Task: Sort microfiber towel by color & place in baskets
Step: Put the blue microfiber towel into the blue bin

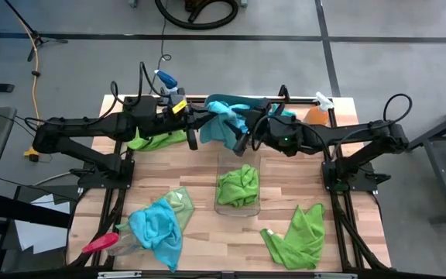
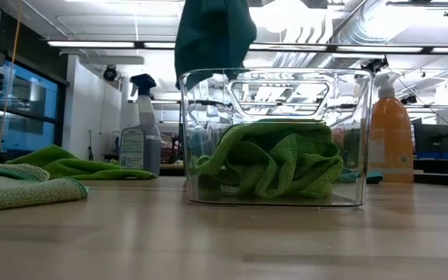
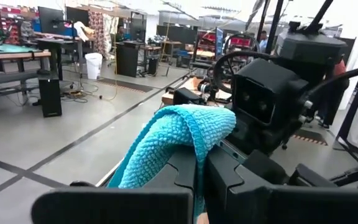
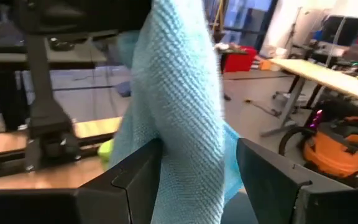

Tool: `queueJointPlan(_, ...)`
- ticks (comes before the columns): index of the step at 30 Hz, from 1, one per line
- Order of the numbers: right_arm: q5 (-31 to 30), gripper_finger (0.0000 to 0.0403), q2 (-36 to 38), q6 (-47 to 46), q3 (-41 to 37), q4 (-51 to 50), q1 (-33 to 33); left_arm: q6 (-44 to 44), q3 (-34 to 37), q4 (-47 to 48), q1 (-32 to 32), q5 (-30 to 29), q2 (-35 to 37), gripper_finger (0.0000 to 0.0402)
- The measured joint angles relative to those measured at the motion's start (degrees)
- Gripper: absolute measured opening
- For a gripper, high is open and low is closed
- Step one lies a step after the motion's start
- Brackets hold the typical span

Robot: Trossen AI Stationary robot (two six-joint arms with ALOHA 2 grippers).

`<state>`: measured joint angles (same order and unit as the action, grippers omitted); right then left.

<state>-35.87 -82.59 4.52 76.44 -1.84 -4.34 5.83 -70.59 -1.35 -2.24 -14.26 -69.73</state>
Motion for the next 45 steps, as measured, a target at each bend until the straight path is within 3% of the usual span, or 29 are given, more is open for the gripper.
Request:
queueJointPlan(3,1.5,0.0206,0.0,0.7,0.0,2.6,0.1,0.0,0.0,-0.9,0.0,1.5,-0.4,0.0000)
queueJointPlan(9,14.4,0.0206,0.0,0.7,0.0,2.4,0.6,-0.1,-0.1,-3.7,0.0,4.7,-2.8,0.0000)
queueJointPlan(18,9.2,0.0206,0.0,1.5,0.0,2.5,0.6,2.1,0.0,-8.0,0.0,10.2,-4.2,0.0000)
queueJointPlan(23,11.4,0.0206,0.0,1.5,0.0,3.3,0.6,2.6,-0.1,-11.7,0.0,14.1,-4.6,0.0000)
queueJointPlan(32,14.9,0.0200,0.0,1.9,0.0,3.8,0.5,5.0,0.0,-11.8,0.0,14.4,-5.4,0.0000)
queueJointPlan(36,14.9,0.0143,0.0,1.9,0.0,3.8,0.5,5.3,0.0,-11.9,0.0,14.4,-5.4,0.0001)
queueJointPlan(40,15.6,0.0026,0.0,1.6,0.0,3.8,0.5,6.1,0.0,-11.7,0.0,14.3,-5.4,0.0012)
queueJointPlan(45,16.1,0.0011,0.0,0.6,0.0,3.6,0.5,6.1,0.0,-9.6,-0.3,13.1,-4.9,0.0053)
